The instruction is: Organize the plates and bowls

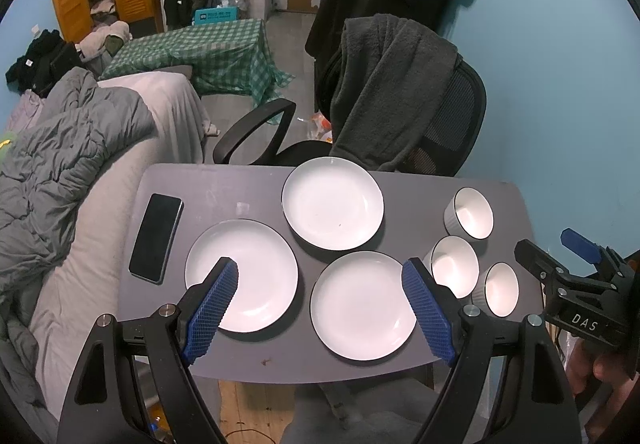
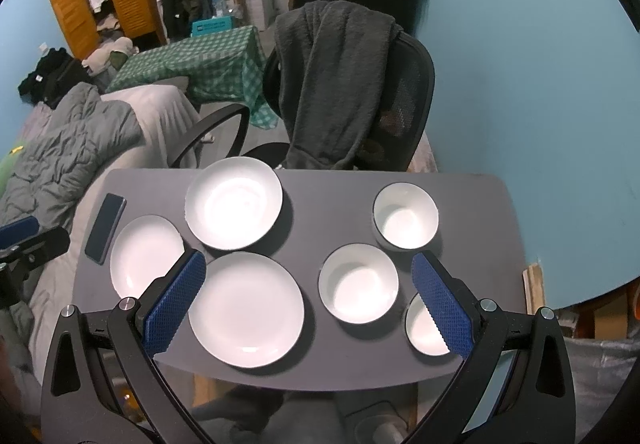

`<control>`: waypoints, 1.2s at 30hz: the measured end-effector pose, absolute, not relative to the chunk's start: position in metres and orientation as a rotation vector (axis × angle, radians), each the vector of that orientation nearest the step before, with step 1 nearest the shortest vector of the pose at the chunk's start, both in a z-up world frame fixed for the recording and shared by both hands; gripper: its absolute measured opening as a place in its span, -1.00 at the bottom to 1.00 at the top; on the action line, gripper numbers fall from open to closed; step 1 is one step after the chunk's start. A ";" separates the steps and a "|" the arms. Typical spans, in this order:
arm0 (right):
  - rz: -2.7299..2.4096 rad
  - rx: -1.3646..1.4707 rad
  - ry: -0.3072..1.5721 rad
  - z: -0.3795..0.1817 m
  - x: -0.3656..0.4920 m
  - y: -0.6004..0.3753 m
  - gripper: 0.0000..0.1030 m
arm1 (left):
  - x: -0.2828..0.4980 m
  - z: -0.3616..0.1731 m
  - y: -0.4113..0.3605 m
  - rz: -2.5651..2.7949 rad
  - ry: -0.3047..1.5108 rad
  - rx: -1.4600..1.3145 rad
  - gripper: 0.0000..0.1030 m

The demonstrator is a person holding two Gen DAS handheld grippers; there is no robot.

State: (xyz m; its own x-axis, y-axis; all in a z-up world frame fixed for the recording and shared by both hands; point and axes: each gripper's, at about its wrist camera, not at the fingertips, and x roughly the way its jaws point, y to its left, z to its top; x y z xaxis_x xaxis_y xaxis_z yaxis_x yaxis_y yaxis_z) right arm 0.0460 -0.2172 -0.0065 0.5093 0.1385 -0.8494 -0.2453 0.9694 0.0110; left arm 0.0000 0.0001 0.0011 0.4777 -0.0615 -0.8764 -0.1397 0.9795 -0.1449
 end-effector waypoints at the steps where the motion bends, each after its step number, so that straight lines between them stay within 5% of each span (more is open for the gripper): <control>1: 0.235 -0.115 1.012 -0.007 0.046 -0.217 0.96 | 0.001 0.002 -0.001 0.050 1.075 -0.207 0.66; 36: 0.239 -0.120 1.008 -0.007 0.043 -0.217 0.96 | 0.000 0.006 -0.004 0.064 1.059 -0.179 0.66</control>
